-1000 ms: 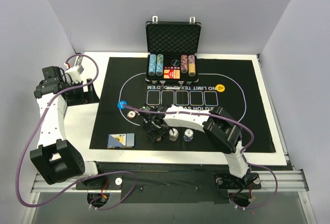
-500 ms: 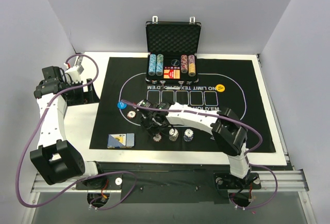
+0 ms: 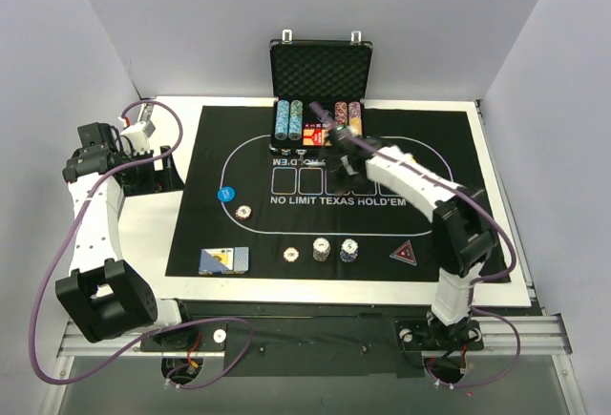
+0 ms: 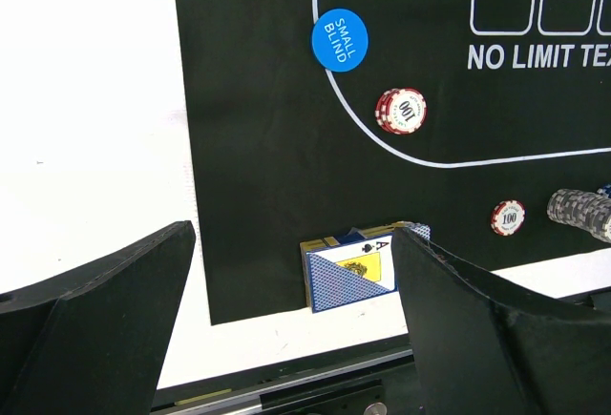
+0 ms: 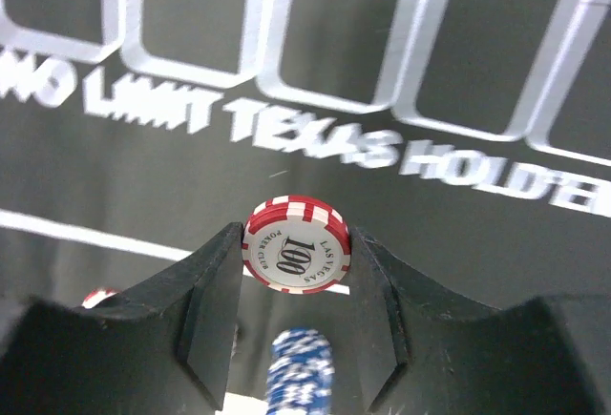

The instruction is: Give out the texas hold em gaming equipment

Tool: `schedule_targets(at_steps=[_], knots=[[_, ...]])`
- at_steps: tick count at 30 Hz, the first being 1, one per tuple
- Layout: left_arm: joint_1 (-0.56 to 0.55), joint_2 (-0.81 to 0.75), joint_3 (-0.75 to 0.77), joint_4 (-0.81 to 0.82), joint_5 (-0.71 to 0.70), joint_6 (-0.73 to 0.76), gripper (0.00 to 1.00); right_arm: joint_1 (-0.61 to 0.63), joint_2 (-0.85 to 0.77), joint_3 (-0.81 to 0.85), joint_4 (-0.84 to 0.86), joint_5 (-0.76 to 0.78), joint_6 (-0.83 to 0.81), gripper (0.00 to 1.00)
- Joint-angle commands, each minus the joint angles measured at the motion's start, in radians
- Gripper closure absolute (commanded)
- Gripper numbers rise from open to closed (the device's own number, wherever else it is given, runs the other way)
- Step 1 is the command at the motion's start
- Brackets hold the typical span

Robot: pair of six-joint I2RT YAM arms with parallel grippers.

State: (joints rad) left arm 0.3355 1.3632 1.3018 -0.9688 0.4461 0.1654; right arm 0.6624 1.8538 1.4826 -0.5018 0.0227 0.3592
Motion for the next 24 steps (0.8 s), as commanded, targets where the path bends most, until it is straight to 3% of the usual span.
schedule_targets(at_steps=[1,5,11,24], knots=[[0.008,-0.026,0.031,0.013,0.019,0.013,0.04,-0.234,-0.080,-0.048,-0.046,0.060,0.139,0.63],[0.008,-0.021,0.031,0.012,0.023,0.013,0.04,-0.389,-0.053,-0.030,-0.047,0.063,0.175,0.62],[0.008,-0.010,0.039,0.013,0.020,0.016,0.04,-0.517,0.065,0.064,-0.078,0.105,0.193,0.62],[0.008,0.011,0.059,0.015,0.025,0.003,0.04,-0.537,0.297,0.245,-0.087,0.092,0.211,0.61]])
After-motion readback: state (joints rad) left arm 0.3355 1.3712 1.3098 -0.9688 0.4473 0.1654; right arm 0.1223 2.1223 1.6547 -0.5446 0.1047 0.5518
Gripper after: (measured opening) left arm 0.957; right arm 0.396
